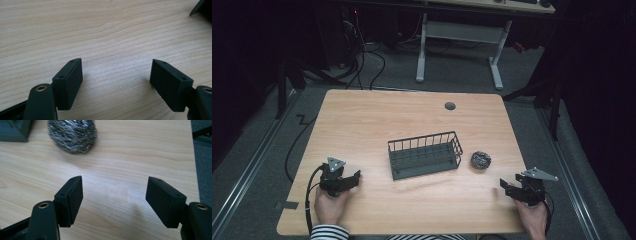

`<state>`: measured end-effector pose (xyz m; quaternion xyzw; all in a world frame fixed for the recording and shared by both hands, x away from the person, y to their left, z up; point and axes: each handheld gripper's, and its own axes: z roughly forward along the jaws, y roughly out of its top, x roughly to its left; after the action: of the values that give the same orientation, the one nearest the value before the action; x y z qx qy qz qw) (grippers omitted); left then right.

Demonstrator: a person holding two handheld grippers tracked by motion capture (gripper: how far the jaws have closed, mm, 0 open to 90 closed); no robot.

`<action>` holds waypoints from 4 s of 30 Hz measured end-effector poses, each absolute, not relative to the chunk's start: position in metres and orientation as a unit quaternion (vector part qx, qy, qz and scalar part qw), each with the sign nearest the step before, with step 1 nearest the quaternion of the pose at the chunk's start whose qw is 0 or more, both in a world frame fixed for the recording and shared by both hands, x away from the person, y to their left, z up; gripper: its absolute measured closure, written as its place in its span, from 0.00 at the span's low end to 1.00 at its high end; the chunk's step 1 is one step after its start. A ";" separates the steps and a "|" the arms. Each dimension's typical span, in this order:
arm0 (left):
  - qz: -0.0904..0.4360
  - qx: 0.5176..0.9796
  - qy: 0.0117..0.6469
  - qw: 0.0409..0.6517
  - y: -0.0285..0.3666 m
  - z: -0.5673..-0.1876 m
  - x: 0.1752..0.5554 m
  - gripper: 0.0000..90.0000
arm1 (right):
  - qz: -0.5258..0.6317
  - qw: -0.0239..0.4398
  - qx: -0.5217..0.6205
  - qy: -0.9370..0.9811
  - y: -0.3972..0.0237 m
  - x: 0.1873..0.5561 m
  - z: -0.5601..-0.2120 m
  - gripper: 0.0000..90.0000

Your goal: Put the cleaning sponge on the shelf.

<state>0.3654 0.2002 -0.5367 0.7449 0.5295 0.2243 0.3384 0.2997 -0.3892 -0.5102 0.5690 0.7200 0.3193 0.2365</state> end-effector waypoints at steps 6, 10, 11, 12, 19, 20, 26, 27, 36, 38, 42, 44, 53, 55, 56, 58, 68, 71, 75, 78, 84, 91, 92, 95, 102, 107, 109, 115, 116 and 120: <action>0.224 0.744 0.530 0.339 0.200 -0.537 0.365 0.30 | 0.334 0.230 0.546 0.733 -0.373 0.298 -0.500 0.31; 0.224 0.744 0.530 0.340 0.200 -0.537 0.365 0.30 | 0.340 0.221 0.533 0.743 -0.362 0.303 -0.494 0.29; 0.223 0.744 0.530 0.340 0.201 -0.537 0.365 0.30 | 0.341 0.218 0.527 0.747 -0.357 0.307 -0.492 0.28; 0.223 0.744 0.530 0.340 0.201 -0.537 0.365 0.30 | 0.341 0.218 0.527 0.747 -0.357 0.307 -0.492 0.28; 0.223 0.744 0.530 0.341 0.201 -0.537 0.365 0.30 | 0.328 0.207 0.512 0.767 -0.339 0.327 -0.487 0.25; 0.223 0.744 0.530 0.341 0.201 -0.537 0.365 0.30 | 0.328 0.205 0.508 0.770 -0.338 0.329 -0.486 0.25; 0.222 0.743 0.531 0.341 0.201 -0.537 0.365 0.30 | 0.307 0.198 0.500 0.785 -0.328 0.348 -0.479 0.22; 0.222 0.744 0.530 0.341 0.201 -0.537 0.365 0.30 | 0.302 0.198 0.497 0.789 -0.326 0.350 -0.478 0.21; 0.222 0.744 0.530 0.341 0.201 -0.537 0.365 0.30 | 0.259 0.199 0.490 0.808 -0.313 0.376 -0.474 0.21; 0.223 0.743 0.531 0.342 0.201 -0.537 0.365 0.30 | 0.252 0.197 0.491 0.810 -0.312 0.383 -0.475 0.21; 0.221 0.743 0.531 0.342 0.202 -0.537 0.365 0.30 | 0.240 0.183 0.498 0.813 -0.312 0.393 -0.480 0.21; 0.221 0.743 0.531 0.343 0.202 -0.537 0.365 0.30 | 0.239 0.179 0.502 0.812 -0.313 0.396 -0.483 0.21; 0.222 0.743 0.530 0.342 0.201 -0.537 0.366 0.30 | 0.220 0.170 0.512 0.812 -0.315 0.405 -0.493 0.28; 0.221 0.744 0.530 0.342 0.201 -0.537 0.365 0.30 | 0.221 0.171 0.509 0.814 -0.314 0.405 -0.495 0.32; 0.221 0.744 0.530 0.342 0.201 -0.537 0.365 0.30 | 0.221 0.169 0.509 0.814 -0.313 0.405 -0.495 0.33; 0.221 0.744 0.530 0.342 0.201 -0.537 0.365 0.30 | 0.221 0.170 0.509 0.814 -0.313 0.405 -0.495 0.35; 0.224 0.746 0.529 0.338 0.200 -0.537 0.365 0.30 | 0.231 0.162 0.510 0.812 -0.317 0.401 -0.491 0.41; 0.224 0.745 0.529 0.339 0.200 -0.537 0.365 0.30 | 0.242 0.166 0.509 0.810 -0.319 0.397 -0.486 0.41; 0.224 0.745 0.529 0.339 0.200 -0.537 0.365 0.30 | 0.262 0.166 0.507 0.804 -0.321 0.392 -0.476 0.42; 0.224 0.745 0.529 0.339 0.200 -0.537 0.365 0.30 | 0.267 0.169 0.502 0.805 -0.322 0.389 -0.469 0.42; 0.224 0.745 0.529 0.339 0.200 -0.537 0.365 0.30 | 0.295 0.174 0.488 0.803 -0.321 0.382 -0.444 0.42; 0.224 0.746 0.529 0.338 0.200 -0.537 0.365 0.30 | 0.332 0.168 0.467 0.802 -0.317 0.379 -0.415 0.42; 0.224 0.746 0.529 0.338 0.200 -0.537 0.365 0.30 | 0.335 0.169 0.464 0.802 -0.315 0.379 -0.411 0.42; 0.224 0.746 0.528 0.338 0.200 -0.537 0.365 0.30 | 0.344 0.167 0.451 0.806 -0.308 0.380 -0.401 0.41; 0.229 0.743 0.534 0.333 0.200 -0.537 0.366 0.28 | 0.353 0.159 0.423 0.820 -0.283 0.387 -0.383 0.41; 0.228 0.743 0.534 0.333 0.200 -0.537 0.366 0.28 | 0.349 0.149 0.399 0.835 -0.260 0.396 -0.379 0.41; 0.228 0.743 0.534 0.333 0.200 -0.537 0.366 0.28 | 0.345 0.148 0.388 0.842 -0.250 0.399 -0.379 0.41; 0.227 0.743 0.533 0.333 0.200 -0.537 0.366 0.27 | 0.331 0.128 0.379 0.855 -0.225 0.413 -0.385 0.41; 0.227 0.744 0.533 0.333 0.200 -0.537 0.366 0.27 | 0.330 0.125 0.377 0.856 -0.222 0.414 -0.386 0.41; 0.227 0.744 0.532 0.333 0.200 -0.537 0.366 0.27 | 0.317 0.114 0.374 0.864 -0.209 0.422 -0.394 0.41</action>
<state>0.3658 0.1997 -0.5369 0.7443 0.5324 0.2269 0.3332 0.4223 -0.2091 -0.3943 0.3744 0.8637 0.3174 0.1142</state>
